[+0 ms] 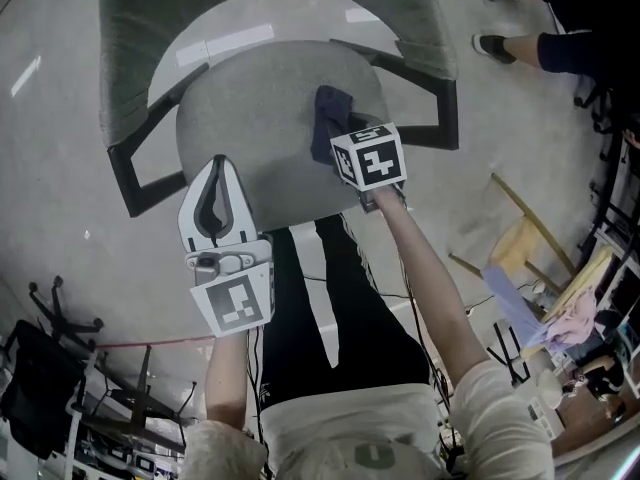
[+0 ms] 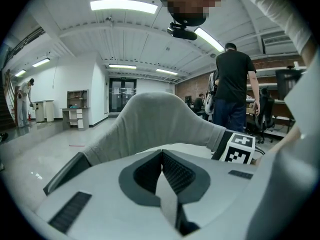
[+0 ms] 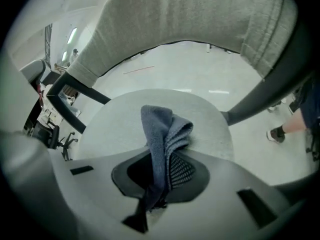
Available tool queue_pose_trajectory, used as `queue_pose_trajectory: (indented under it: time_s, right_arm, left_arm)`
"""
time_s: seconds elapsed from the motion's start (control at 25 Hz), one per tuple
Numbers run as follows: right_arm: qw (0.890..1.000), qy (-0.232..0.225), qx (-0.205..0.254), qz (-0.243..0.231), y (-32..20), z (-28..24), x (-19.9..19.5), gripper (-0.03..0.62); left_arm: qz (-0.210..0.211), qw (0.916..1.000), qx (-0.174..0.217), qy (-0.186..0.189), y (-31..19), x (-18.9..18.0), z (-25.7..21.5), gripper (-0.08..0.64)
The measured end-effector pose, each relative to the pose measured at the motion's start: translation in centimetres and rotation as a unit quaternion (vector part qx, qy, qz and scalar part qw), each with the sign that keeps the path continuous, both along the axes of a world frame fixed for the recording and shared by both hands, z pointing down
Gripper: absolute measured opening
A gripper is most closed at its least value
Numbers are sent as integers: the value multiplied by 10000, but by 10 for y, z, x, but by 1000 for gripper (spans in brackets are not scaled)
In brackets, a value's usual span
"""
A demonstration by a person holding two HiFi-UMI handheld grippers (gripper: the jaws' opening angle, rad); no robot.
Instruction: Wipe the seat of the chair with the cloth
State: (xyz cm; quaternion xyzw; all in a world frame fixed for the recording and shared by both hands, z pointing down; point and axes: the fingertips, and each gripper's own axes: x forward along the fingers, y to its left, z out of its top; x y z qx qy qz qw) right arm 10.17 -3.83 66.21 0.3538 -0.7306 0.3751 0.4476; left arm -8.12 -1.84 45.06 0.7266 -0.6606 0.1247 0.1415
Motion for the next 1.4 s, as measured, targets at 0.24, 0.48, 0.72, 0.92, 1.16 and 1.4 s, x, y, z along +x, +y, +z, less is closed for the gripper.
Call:
queue_pose_trajectory:
  time_s: [0.24, 0.48, 0.72, 0.92, 1.16, 1.4]
  right_arm:
    - [9989, 424, 148, 109, -8, -2, 43, 49]
    - [9943, 1020, 290, -72, -12, -3, 59, 49]
    - [9909, 1313, 305, -2, -14, -6, 64, 49]
    - [9874, 1537, 374, -32, -16, -4, 66, 49]
    - [9842, 1722, 391, 111, -16, -4, 68, 50]
    - [9942, 688, 832, 14, -16, -58, 26, 49]
  left_arm:
    - [93, 10000, -6, -7, -5, 9, -1, 15]
    - [93, 10000, -34, 7, -6, 8, 2, 15]
    - [137, 9999, -24, 27, -7, 10, 0, 15]
    - [144, 9999, -15, 10, -7, 5, 0, 15]
    - [60, 10000, 13, -35, 0, -5, 3, 16]
    - [-149, 9995, 204, -215, 8, -27, -3, 15]
